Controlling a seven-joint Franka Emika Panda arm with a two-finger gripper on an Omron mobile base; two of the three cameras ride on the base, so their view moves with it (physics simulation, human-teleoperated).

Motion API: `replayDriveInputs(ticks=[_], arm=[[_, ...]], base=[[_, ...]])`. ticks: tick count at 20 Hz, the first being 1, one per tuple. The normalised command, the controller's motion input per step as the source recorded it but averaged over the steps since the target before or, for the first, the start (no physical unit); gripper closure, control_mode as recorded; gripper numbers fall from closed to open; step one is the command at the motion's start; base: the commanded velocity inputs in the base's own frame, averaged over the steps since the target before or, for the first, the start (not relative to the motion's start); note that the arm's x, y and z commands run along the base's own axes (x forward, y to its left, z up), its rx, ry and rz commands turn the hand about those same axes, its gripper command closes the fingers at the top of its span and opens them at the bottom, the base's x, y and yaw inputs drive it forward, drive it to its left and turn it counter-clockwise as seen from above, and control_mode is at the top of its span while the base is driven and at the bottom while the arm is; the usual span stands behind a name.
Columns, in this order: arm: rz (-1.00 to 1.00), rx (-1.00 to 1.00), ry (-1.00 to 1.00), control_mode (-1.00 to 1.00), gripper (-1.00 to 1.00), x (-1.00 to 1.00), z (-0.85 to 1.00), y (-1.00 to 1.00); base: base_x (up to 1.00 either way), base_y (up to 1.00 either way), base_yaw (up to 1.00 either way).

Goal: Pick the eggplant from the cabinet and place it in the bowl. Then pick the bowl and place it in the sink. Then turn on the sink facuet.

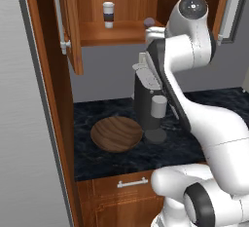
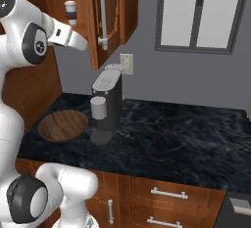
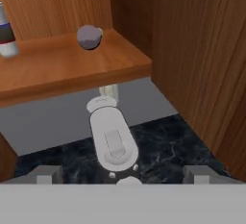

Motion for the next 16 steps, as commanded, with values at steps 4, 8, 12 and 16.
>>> replayDriveInputs(ticks=[4,8,12,16], arm=[[-0.01,0.04,0.02,-1.00,-1.00,0.74,0.06,0.00],[0.00,0.05,0.00,-1.00,-1.00,0.65,0.06,0.00],[0.00,0.00,-0.01,-1.00,-1.00,0.61,0.19,0.00],[0.00,0.00,0.00,-1.00,-1.00,0.62,0.06,0.00]], base=[[0.00,0.00,0.00],[0.00,0.00,0.00],[0.00,0.00,0.00],[0.00,0.00,0.00]])
